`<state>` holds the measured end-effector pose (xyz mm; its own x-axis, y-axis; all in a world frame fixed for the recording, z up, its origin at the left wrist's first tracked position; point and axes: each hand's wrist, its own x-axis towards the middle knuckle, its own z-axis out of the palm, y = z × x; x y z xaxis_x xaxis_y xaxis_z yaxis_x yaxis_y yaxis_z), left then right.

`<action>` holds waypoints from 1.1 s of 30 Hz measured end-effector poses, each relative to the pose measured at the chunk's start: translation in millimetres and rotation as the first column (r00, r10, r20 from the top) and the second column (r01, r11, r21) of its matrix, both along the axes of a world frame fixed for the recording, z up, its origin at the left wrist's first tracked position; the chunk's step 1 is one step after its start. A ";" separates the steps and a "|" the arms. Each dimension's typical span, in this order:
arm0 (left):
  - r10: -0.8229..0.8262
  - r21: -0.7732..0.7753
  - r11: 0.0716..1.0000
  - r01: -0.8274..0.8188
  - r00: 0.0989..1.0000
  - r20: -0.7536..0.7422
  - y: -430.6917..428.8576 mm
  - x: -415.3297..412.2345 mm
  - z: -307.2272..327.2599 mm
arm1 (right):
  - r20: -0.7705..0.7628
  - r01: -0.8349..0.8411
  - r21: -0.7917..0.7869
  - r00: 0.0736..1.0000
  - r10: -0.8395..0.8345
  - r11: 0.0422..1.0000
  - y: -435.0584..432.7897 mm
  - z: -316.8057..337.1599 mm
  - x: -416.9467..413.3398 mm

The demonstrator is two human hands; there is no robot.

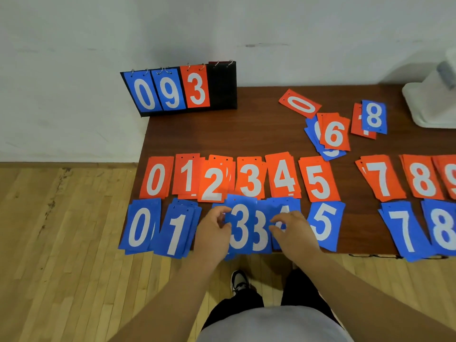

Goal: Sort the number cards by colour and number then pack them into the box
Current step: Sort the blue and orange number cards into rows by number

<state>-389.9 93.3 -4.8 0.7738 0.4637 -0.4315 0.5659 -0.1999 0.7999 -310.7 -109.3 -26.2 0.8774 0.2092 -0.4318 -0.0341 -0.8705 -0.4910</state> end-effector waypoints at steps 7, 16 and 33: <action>-0.319 0.456 0.792 0.406 0.912 -0.258 -39.6 30.3 -21.3 | -0.022 0.144 0.025 0.989 -0.143 0.989 -50.2 8.2 12.6; -0.329 0.581 0.655 0.483 0.874 -0.356 -44.9 40.5 -23.7 | 0.013 0.100 0.048 0.995 -0.101 0.994 -71.7 16.0 37.6; -0.390 0.545 0.732 0.409 0.907 -0.157 -82.7 155.9 43.0 | 0.176 0.251 0.126 0.947 -0.270 0.960 -151.9 79.1 127.3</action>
